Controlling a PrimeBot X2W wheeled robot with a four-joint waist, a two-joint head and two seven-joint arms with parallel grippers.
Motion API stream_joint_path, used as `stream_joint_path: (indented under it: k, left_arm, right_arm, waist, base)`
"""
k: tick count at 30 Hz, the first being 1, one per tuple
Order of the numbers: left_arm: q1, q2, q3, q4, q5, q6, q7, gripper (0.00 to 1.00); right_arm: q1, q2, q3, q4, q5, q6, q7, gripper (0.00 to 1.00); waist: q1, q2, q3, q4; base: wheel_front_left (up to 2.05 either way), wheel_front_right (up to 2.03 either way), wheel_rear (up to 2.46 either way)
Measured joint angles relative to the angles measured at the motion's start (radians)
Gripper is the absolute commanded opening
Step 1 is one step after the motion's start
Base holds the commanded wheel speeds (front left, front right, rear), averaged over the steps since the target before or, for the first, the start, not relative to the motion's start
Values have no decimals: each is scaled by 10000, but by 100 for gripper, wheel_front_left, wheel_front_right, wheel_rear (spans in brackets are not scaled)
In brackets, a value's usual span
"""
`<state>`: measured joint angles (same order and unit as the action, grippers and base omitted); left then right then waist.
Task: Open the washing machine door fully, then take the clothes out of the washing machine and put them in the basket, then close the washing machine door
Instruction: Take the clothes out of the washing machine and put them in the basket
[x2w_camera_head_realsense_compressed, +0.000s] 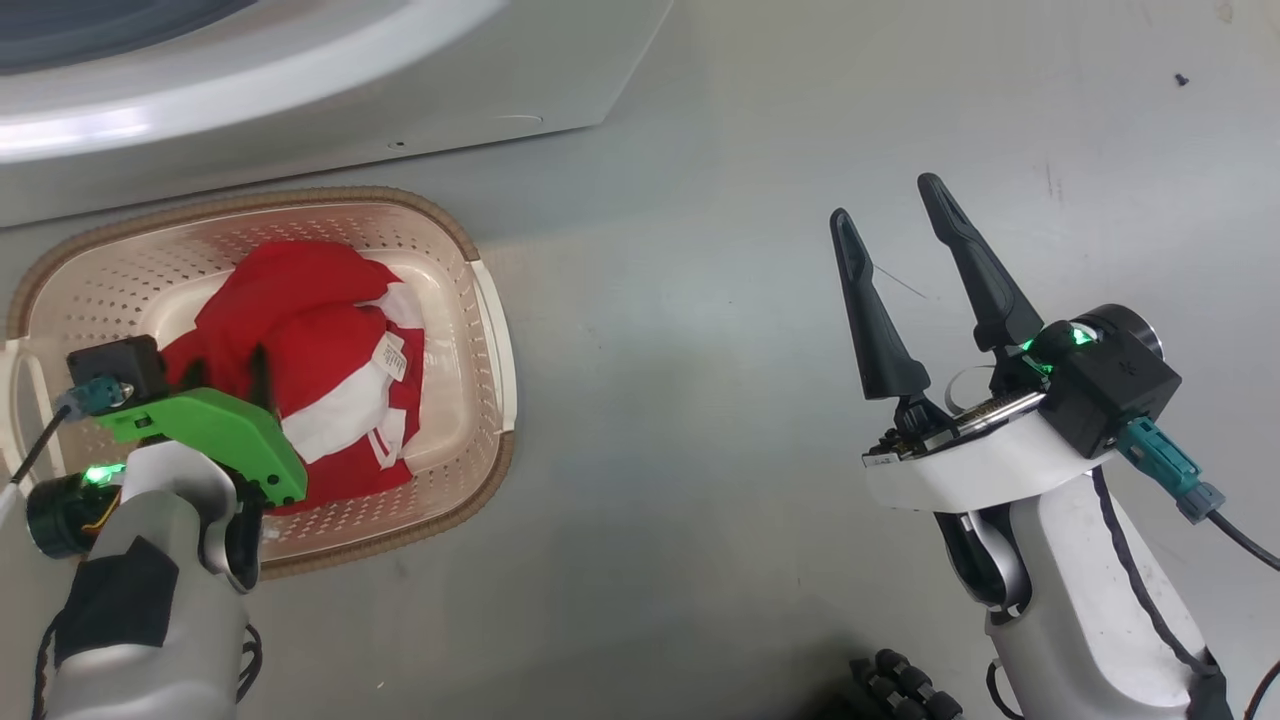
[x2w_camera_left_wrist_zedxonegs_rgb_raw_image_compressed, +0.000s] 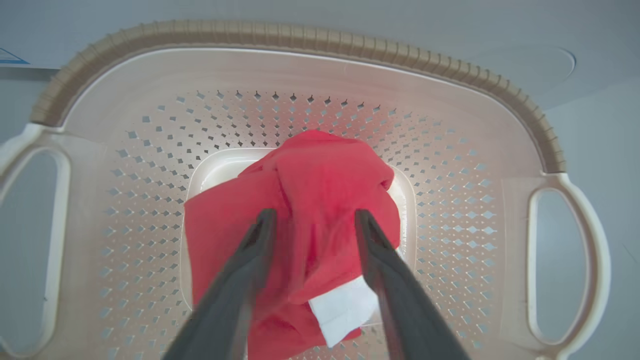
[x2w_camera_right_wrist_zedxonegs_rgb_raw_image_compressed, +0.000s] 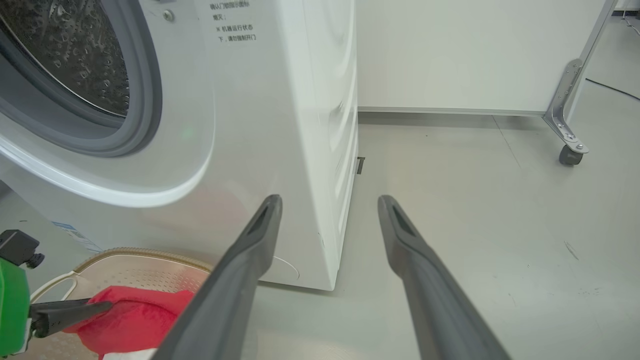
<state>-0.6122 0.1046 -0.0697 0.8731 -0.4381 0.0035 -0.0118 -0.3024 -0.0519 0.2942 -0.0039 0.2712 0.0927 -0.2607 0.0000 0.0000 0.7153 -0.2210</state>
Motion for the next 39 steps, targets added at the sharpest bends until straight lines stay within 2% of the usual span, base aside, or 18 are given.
stream_joint_path:
  k: [6,16,22,29,39]
  left_arm:
    - [-38,-6,-150,249,267,-36,-652,100]
    - [-35,-171,-658,148,727,-424,-2243,100]
    - [10,-247,-721,-251,974,-454,-2406,100]
    - [367,-257,-769,-1206,1187,-454,-2452,100]
    - [969,-307,-681,-3682,1674,-407,-2449,100]
  right_arm:
    - [0,-2,-27,188,0,-35,0,100]
    - [55,-4,-178,608,-6,-31,0,100]
    - [259,-4,-209,899,-96,-19,0,100]
    - [579,-2,-412,1151,-186,-17,0,100]
    - [1085,-19,-773,1287,-270,-15,0,100]
  waist:
    - [0,0,-326,88]
    - [0,0,-1081,334]
    - [0,0,-1661,543]
    - [0,0,-2446,755]
    - [0,0,-3556,1148]
  base:
    - [0,0,0]
    - [0,0,0]
    - [0,0,0]
    - [0,0,0]
    - [0,0,0]
